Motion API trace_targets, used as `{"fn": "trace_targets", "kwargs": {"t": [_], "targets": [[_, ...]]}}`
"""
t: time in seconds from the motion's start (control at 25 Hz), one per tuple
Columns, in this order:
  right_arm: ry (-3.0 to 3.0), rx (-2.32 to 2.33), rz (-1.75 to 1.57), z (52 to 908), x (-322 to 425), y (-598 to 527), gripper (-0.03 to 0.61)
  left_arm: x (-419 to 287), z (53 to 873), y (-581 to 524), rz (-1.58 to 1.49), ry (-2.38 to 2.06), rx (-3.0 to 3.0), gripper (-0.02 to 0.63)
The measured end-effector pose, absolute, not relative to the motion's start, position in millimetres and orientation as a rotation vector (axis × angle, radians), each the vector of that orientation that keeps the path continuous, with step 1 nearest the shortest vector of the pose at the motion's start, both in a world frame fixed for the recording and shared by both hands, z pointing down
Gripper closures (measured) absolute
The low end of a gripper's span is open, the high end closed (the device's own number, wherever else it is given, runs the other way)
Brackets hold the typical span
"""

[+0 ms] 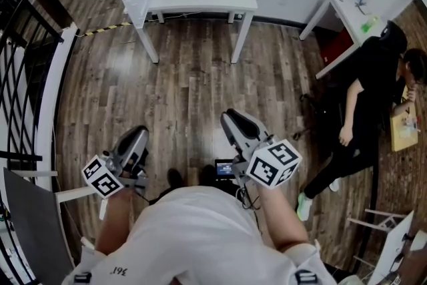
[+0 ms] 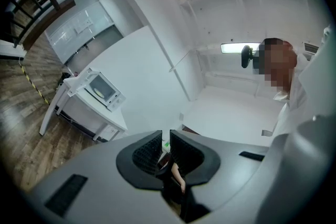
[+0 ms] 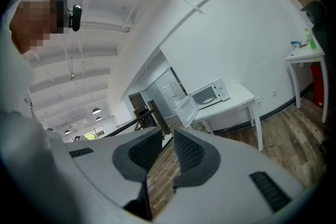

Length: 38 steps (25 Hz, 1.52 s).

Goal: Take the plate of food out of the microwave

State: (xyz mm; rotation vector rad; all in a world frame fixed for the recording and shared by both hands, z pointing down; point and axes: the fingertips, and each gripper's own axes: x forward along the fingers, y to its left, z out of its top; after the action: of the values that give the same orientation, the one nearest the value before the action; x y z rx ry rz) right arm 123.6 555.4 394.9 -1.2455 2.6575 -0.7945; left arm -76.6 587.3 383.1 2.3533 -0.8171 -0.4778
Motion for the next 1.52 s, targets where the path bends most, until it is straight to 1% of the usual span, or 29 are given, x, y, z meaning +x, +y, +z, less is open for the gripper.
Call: {"fn": "trace_targets", "kwargs": {"t": [0.4, 0.76, 0.96, 1.2, 1.52], "targets": [[2.715, -1.216, -0.789, 402.4, 157.6, 536.1, 0.529, -39.2, 385.8, 578.5, -0.477, -0.861, 2.342, 0.580], [2.712, -1.188, -0.856, 412.5, 157.5, 518.3, 0.529, -33.2, 392.3, 562.9, -0.449, -0.849, 2.325, 0.578], [2.696, -1.223, -0.868, 422.4, 152.2, 496.0, 0.529, -40.0, 402.9, 536.4, -0.441, -0.822, 2.324, 0.578], [2.656, -1.266, -0.904, 423.7, 134.2, 449.9, 0.531, -55.1, 406.7, 477.0, -0.432, -0.761, 2.312, 0.580], [2.595, -1.350, -0.893, 415.7, 96.4, 380.2, 0.531, -84.8, 398.2, 398.2, -0.394, -0.626, 2.339, 0.580]]}}
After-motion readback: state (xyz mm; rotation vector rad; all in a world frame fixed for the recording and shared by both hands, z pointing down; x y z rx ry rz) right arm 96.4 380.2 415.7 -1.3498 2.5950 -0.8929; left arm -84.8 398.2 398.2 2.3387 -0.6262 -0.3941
